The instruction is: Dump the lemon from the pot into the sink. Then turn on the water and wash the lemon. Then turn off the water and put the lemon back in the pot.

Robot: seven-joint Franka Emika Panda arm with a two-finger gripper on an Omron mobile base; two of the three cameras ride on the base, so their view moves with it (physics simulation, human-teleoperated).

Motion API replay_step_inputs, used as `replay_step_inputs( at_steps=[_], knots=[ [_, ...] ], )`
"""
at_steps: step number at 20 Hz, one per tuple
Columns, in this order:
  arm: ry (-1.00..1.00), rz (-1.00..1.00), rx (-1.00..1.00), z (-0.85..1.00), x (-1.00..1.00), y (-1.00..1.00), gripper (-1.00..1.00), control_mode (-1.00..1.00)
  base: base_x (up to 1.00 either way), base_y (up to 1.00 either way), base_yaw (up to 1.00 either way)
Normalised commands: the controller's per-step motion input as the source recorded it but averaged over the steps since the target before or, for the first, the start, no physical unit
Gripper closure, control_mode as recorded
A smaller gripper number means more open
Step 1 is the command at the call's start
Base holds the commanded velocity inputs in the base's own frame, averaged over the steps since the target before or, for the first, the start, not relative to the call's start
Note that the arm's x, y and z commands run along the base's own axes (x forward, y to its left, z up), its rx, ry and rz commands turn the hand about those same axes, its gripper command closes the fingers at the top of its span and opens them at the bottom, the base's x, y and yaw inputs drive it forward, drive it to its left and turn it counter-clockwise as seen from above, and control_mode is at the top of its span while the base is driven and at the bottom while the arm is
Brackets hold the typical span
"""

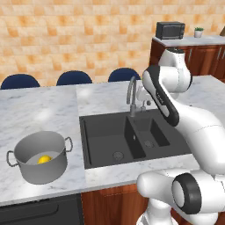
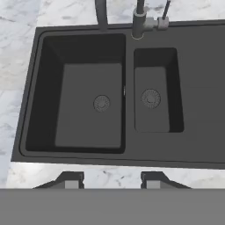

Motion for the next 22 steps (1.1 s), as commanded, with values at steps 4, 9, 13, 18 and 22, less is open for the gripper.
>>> replay_step_inputs(
  at_steps=[4,9,13,18,22],
  knots=[
    [0.00,0.00,-0.01,0.00,-0.01,0.20,-1.00,-1.00,0.00,0.00,0.00],
    [0.00,0.00,-0.08,0.06,-0.05,0.59,-1.00,-1.00,0.00,0.00,0.00],
    [0.00,0.00,-0.07,0.19,-0.03,0.71,-1.00,-1.00,0.00,0.00,0.00],
    [0.00,0.02,0.00,0.13,-0.13,0.61,-1.00,-1.00,0.00,0.00,0.00],
    [0.00,0.11,-0.05,0.11,-0.12,0.98,-1.00,-1.00,0.00,0.00,0.00]
  ],
)
